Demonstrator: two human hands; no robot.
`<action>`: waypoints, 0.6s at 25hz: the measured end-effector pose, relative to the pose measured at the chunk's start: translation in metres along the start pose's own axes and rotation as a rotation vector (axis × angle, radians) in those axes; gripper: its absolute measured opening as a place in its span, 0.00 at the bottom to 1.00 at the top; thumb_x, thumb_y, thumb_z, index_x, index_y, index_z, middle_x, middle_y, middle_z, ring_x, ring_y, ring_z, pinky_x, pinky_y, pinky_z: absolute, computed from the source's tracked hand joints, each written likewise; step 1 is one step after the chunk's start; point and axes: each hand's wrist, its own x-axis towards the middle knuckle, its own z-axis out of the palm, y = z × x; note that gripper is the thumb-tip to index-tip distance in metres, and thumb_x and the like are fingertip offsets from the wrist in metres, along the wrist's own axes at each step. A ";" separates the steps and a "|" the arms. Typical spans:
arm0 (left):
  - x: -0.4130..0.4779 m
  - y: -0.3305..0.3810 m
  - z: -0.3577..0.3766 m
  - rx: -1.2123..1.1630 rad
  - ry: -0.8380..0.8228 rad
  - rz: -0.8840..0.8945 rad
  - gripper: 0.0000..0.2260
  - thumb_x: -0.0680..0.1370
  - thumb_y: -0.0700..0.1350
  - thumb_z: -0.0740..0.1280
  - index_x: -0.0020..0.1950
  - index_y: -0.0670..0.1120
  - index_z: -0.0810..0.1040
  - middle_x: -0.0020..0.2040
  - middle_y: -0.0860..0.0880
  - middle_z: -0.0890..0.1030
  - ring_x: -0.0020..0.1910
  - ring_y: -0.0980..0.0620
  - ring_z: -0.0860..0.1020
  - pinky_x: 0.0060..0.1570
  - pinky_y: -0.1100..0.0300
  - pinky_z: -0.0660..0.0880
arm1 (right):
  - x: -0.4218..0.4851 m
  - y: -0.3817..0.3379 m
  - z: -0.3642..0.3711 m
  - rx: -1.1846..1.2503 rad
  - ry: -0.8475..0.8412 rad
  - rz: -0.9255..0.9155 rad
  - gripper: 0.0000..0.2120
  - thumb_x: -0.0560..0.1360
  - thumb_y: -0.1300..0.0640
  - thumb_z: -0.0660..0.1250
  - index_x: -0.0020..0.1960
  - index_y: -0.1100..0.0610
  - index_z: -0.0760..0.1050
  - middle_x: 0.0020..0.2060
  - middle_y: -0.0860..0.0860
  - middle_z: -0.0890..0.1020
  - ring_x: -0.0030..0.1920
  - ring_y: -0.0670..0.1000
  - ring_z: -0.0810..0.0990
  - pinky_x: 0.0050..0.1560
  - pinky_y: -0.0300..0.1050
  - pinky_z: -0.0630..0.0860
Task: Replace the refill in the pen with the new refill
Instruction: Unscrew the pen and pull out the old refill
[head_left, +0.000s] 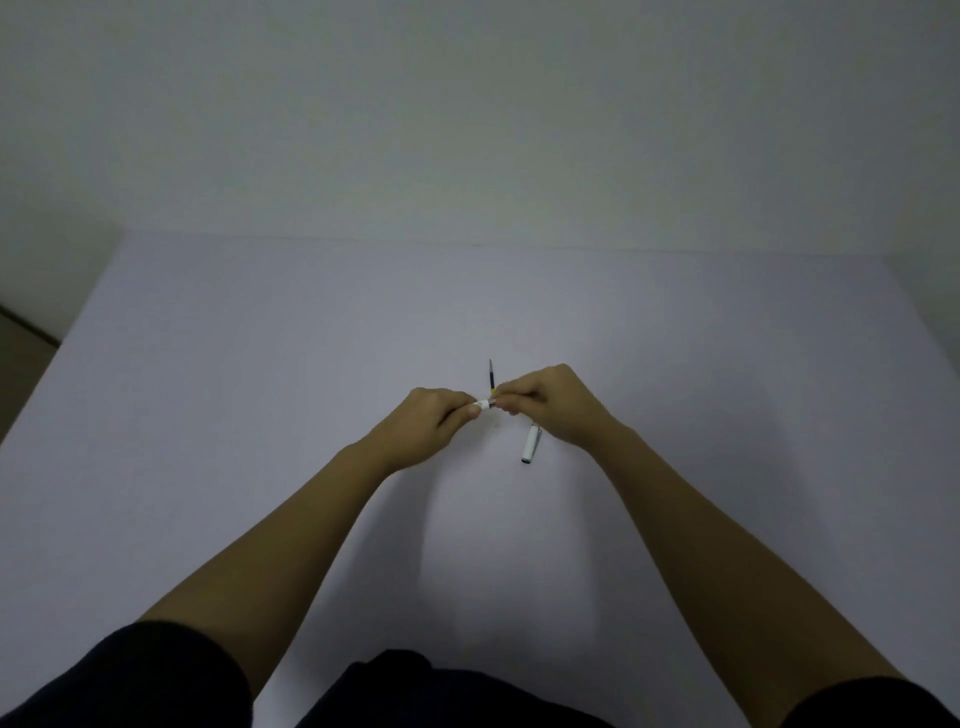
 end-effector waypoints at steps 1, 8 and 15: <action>0.000 0.000 -0.001 -0.009 -0.012 -0.005 0.14 0.80 0.51 0.58 0.47 0.44 0.79 0.32 0.48 0.77 0.31 0.53 0.71 0.32 0.66 0.65 | -0.004 0.001 0.000 -0.014 0.027 -0.061 0.07 0.73 0.58 0.69 0.49 0.57 0.83 0.36 0.55 0.85 0.32 0.49 0.77 0.35 0.32 0.69; -0.001 0.009 -0.010 0.058 0.004 0.070 0.15 0.80 0.51 0.58 0.49 0.43 0.79 0.37 0.45 0.80 0.36 0.49 0.74 0.37 0.59 0.69 | -0.007 -0.007 -0.013 -0.038 -0.033 0.053 0.10 0.76 0.55 0.63 0.45 0.56 0.83 0.37 0.50 0.84 0.34 0.37 0.79 0.39 0.31 0.71; -0.003 0.018 -0.018 0.058 0.069 0.124 0.13 0.80 0.50 0.59 0.49 0.43 0.79 0.39 0.46 0.80 0.37 0.49 0.75 0.37 0.61 0.69 | -0.012 -0.021 -0.023 0.028 0.009 0.014 0.07 0.73 0.50 0.68 0.49 0.51 0.79 0.39 0.47 0.83 0.41 0.41 0.81 0.45 0.34 0.77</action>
